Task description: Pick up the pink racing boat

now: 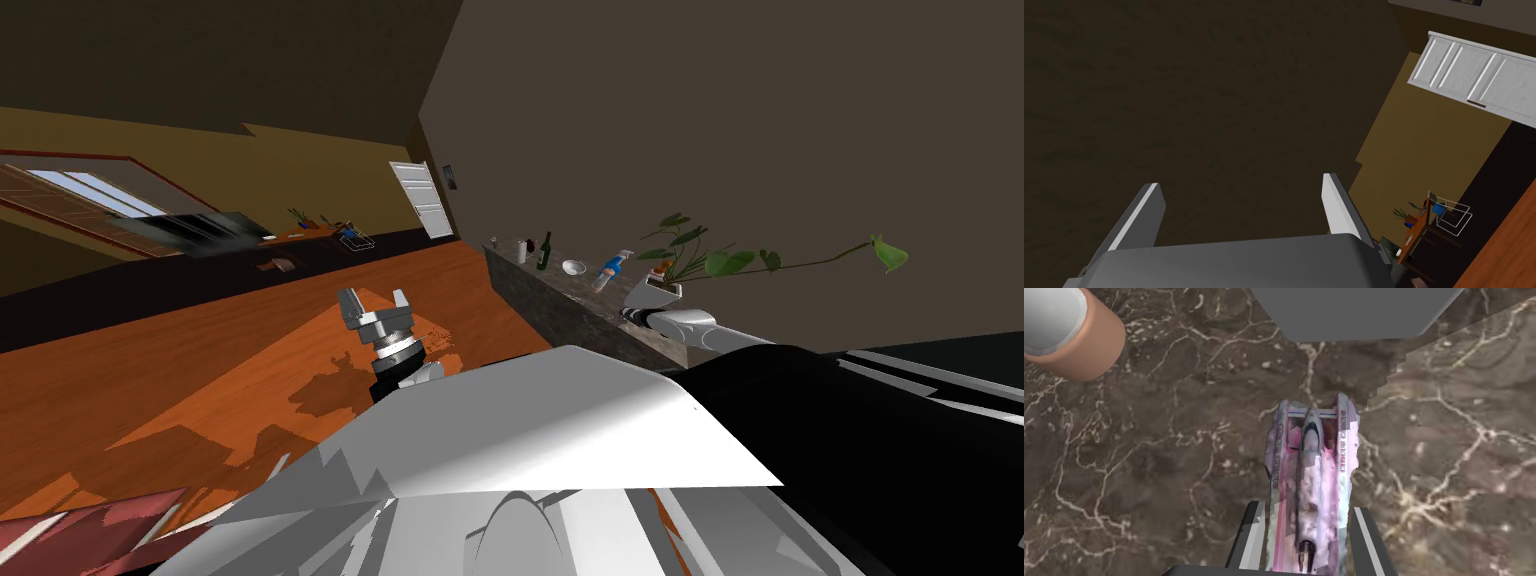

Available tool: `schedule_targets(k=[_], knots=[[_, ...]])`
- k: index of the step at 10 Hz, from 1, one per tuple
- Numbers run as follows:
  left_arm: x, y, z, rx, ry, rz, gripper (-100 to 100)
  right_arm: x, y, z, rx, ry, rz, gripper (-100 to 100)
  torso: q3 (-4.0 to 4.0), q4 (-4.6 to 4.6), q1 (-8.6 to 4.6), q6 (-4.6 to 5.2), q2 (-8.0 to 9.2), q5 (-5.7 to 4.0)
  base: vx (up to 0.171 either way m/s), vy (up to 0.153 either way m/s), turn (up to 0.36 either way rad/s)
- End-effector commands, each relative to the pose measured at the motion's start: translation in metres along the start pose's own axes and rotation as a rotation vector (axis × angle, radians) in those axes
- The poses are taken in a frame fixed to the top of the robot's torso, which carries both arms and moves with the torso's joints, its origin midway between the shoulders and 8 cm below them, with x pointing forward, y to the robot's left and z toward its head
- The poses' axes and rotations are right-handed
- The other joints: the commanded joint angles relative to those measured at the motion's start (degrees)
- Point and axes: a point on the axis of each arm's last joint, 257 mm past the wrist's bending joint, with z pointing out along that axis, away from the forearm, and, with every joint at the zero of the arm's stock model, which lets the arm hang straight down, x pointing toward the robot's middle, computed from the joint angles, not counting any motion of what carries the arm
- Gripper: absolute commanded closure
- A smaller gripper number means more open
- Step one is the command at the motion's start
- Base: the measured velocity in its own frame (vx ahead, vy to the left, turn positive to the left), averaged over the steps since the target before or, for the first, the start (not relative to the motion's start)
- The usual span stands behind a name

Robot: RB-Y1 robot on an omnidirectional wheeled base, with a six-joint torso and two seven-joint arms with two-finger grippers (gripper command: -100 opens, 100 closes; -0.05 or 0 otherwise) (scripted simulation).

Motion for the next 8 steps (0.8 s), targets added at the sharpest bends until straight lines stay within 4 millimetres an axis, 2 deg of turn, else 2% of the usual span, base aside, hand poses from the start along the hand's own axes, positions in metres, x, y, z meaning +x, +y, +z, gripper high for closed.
schedule_targets(k=[1,4,7,8], knots=[[0.000,0.000,0.000,0.000,0.000,0.000,0,0.006,0.001,0.001,-0.019,0.005,0.022,100,0.00,0.00,0.00,0.00,0.00,0.00,-0.162,-0.010,0.188],[0.000,0.000,0.000,0.000,0.000,0.000,0,0.017,0.003,0.002,-0.053,0.018,0.066,100,0.04,0.02,0.02,0.06,0.07,0.00,-0.158,-0.001,0.177],[0.000,0.000,0.000,0.000,0.000,0.000,0,0.019,0.004,0.002,-0.058,0.022,0.077,100,-0.11,-0.02,0.01,0.06,-0.21,-0.01,-0.067,0.004,0.062],[0.000,0.000,0.000,0.000,0.000,0.000,0,0.019,0.004,0.002,-0.060,0.022,0.081,0,-0.17,-0.05,-0.01,0.12,-0.33,-0.02,-0.007,0.001,-0.007]])
